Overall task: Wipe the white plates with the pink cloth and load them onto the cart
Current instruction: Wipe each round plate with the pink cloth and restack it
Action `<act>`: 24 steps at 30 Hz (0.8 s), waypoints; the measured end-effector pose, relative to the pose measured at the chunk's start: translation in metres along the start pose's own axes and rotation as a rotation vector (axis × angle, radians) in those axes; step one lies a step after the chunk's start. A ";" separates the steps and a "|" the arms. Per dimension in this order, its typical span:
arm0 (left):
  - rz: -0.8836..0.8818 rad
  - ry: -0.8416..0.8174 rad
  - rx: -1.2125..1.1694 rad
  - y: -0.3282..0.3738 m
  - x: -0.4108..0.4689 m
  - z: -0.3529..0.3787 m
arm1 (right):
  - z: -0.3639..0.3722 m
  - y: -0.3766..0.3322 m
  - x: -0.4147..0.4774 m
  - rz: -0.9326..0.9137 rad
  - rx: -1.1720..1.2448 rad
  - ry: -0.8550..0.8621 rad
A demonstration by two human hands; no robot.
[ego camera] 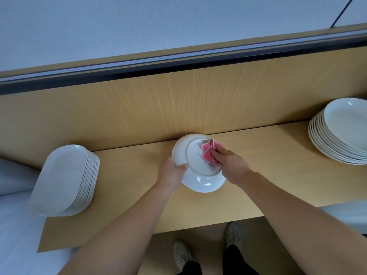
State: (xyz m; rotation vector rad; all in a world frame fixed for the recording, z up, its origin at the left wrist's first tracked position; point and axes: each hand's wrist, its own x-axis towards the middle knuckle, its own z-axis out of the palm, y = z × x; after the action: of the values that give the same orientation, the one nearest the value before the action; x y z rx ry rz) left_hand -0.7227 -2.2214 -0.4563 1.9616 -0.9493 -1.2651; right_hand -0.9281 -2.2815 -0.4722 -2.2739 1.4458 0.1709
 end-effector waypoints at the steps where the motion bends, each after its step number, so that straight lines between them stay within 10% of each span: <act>1: -0.001 0.008 -0.006 -0.001 0.000 0.000 | 0.003 0.001 -0.005 0.011 0.021 -0.002; 24: 0.009 -0.073 -0.428 0.034 -0.052 0.023 | -0.031 0.029 -0.054 -0.163 0.525 0.301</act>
State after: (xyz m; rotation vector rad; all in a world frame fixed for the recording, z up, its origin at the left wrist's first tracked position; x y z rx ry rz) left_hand -0.7672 -2.1999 -0.4121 1.5851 -0.6522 -1.4085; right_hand -0.9824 -2.2601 -0.4347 -2.0124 1.2436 -0.5584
